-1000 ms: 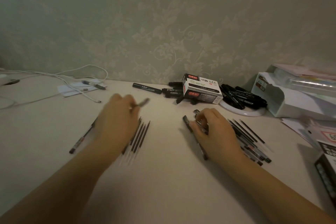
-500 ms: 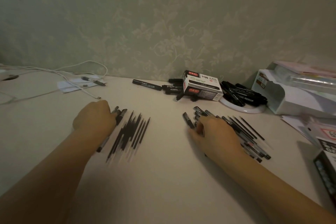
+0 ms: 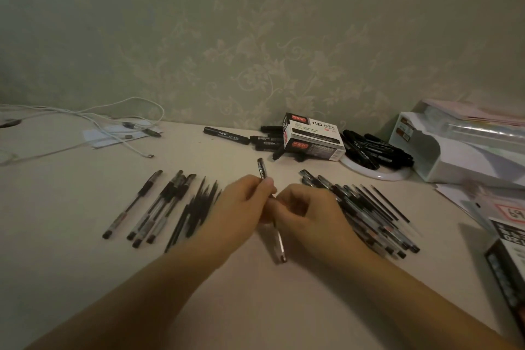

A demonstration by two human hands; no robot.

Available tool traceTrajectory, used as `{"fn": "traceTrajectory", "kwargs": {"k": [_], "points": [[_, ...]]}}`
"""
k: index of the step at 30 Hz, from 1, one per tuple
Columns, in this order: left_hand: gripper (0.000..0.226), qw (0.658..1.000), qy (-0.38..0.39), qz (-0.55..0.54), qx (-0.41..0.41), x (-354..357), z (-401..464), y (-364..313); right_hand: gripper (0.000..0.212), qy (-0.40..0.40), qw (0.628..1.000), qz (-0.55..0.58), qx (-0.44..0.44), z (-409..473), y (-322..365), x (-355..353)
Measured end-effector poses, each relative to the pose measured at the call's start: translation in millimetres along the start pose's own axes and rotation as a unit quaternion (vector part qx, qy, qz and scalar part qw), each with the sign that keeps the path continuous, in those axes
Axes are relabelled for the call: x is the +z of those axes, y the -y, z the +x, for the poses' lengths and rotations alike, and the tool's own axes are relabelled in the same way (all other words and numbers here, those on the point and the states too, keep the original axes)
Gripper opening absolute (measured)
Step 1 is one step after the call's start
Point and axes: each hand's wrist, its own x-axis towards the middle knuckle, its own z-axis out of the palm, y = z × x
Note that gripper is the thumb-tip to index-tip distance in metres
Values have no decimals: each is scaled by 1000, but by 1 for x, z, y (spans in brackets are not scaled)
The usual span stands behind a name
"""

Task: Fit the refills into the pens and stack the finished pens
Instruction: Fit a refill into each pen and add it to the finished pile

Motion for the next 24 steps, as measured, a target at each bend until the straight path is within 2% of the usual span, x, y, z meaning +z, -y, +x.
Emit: {"fn": "traceTrajectory", "kwargs": {"k": [2, 4, 5, 7, 8, 10, 11, 12, 16, 24], "points": [[27, 998, -10, -65, -25, 1, 2, 1, 19, 27, 998, 30, -46, -1, 1, 1], [29, 995, -27, -95, -24, -4, 6, -3, 22, -7, 997, 55, -56, 1, 0, -1], [30, 997, -29, -75, -6, -8, 7, -4, 26, -30, 996, 76, -43, 2, 0, -3], [32, 997, -12, 48, 63, -13, 7, -5, 31, -45, 989, 137, -14, 5, -4, -8], [31, 984, 3, 141, 107, -13, 5, -4, 32, -36, 986, 164, -4, 6, -6, -9], [26, 926, 18, 331, 183, -10, 1, -1, 28, -12, 982, 189, -1, 7, -12, -9], [24, 898, 21, 388, 205, -8, 0, 1, 22, -4, 981, 192, -3, 8, -13, -8], [24, 886, 25, 411, 215, -7, 0, 3, 18, 1, 981, 192, -4, 8, -15, -7], [30, 877, 43, 427, 216, -10, 11, 10, 15, 8, 982, 188, 10, 10, -20, -7], [36, 870, 8, 448, 205, -9, 14, 10, 20, 5, 982, 185, 20, 10, -18, -7]]}}
